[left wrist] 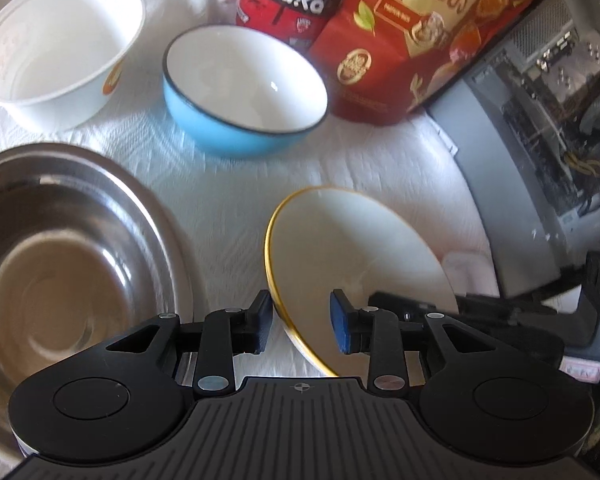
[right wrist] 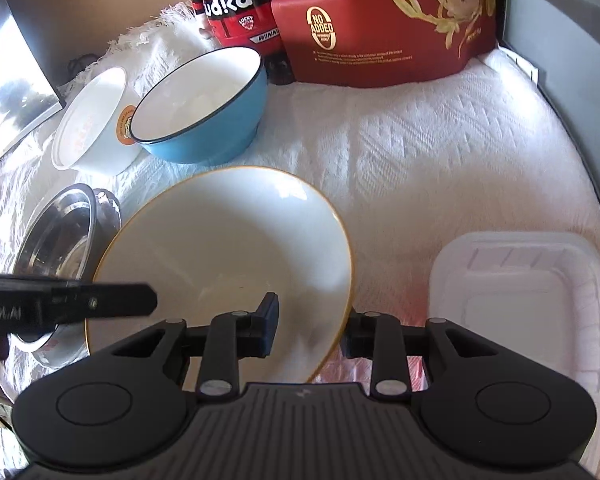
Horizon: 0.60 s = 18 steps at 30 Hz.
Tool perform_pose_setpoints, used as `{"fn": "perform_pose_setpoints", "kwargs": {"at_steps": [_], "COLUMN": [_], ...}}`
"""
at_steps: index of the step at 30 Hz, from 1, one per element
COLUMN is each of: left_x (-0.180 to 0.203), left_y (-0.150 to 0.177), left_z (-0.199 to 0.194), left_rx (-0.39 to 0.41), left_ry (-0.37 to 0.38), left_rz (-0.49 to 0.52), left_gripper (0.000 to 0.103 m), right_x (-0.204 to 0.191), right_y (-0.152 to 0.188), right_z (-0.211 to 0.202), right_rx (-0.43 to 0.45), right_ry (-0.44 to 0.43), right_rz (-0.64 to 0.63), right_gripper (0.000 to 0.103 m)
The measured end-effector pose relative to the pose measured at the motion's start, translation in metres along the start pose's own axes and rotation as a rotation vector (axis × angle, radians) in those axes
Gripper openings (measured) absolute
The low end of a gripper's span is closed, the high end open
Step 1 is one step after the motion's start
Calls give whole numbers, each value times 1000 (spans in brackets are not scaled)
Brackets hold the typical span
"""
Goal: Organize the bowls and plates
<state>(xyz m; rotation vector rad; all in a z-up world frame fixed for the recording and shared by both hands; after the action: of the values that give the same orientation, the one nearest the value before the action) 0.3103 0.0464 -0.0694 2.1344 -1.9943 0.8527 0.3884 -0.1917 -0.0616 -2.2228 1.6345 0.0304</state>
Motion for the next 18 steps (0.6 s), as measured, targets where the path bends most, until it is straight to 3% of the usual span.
{"fn": "perform_pose_setpoints", "kwargs": {"at_steps": [7, 13, 18], "left_x": [1, 15, 19], "left_y": [6, 10, 11], "left_z": [0, -15, -19], "left_rx": [-38, 32, 36], "left_ry": [-30, -130, -170], "left_rz": [-1, 98, 131], "left_gripper": [33, 33, 33], "right_x": [-3, 1, 0], "right_y": [0, 6, 5], "right_z": [-5, -1, -5], "right_rx": [14, -5, 14], "right_ry": [-3, -5, 6], "right_rz": [-30, -27, -23], "right_gripper": [30, 28, 28]}}
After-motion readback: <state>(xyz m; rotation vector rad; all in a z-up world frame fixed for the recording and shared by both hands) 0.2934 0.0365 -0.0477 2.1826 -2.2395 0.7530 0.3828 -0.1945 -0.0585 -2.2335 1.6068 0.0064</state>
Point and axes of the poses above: each gripper's, at about its wrist camera, not at the fingertips, and z roughly the way its jaws point, x to its right, y to its underside, the point moved 3 cm from there along z, roughly the way its jaws point, and after that the axes turned 10 degrees about -x, right-handed, at the moved point
